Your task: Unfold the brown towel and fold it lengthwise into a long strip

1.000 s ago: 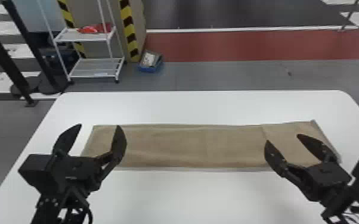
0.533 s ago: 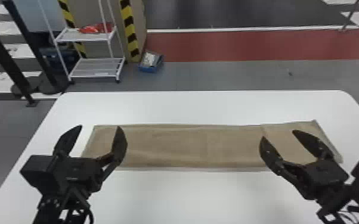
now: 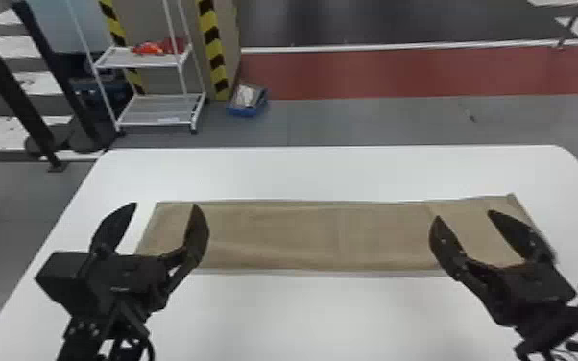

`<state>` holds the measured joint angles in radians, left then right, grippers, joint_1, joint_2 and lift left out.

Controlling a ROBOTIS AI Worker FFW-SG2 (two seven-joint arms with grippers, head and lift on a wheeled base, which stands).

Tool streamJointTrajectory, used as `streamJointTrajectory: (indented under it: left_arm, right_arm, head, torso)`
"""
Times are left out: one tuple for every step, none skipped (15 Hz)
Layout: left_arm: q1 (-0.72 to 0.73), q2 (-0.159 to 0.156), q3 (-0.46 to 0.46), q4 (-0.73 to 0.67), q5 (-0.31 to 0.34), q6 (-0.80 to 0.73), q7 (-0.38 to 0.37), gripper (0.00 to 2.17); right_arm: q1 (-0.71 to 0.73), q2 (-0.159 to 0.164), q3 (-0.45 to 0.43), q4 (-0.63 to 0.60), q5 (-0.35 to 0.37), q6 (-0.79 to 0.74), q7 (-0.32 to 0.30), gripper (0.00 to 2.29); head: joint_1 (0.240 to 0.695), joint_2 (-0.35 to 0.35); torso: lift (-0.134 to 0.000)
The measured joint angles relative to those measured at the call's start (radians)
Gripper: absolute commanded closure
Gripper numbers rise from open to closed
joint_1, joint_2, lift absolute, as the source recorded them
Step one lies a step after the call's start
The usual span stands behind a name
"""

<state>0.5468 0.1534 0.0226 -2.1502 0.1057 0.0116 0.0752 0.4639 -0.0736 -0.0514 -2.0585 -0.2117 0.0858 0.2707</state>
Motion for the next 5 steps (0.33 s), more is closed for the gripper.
streamJointTrajectory:
  left_arm:
    - [0.003,0.0,0.0,-0.003,-0.001,0.0,0.0,0.07]
    - [0.005,0.0,0.0,-0.006,-0.001,0.0,0.0,0.07]
    - [0.007,0.0,-0.002,-0.007,-0.002,-0.003,0.0,0.07]
    - [0.009,0.0,-0.002,-0.009,-0.002,-0.006,0.0,0.07]
    - [0.013,0.0,-0.003,-0.011,-0.003,-0.009,0.001,0.07]
  right_arm:
    - [0.004,0.0,-0.002,-0.004,-0.004,-0.003,-0.005,0.13]
    - [0.007,0.0,-0.003,-0.009,-0.006,-0.007,-0.015,0.13]
    - [0.008,0.0,-0.003,-0.011,-0.008,-0.013,-0.024,0.13]
    - [0.009,0.0,-0.002,-0.012,-0.009,-0.017,-0.027,0.13]
    - [0.009,-0.001,0.0,-0.012,-0.009,-0.022,-0.029,0.13]
  head:
    - [0.695,0.074]
    - [0.695,0.069]
    - [0.695,0.066]
    - [0.695,0.064]
    - [0.695,0.064]
  torso:
    - [-0.123]
    - [-0.123]
    - [-0.123]
    - [-0.123]
    - [-0.123]
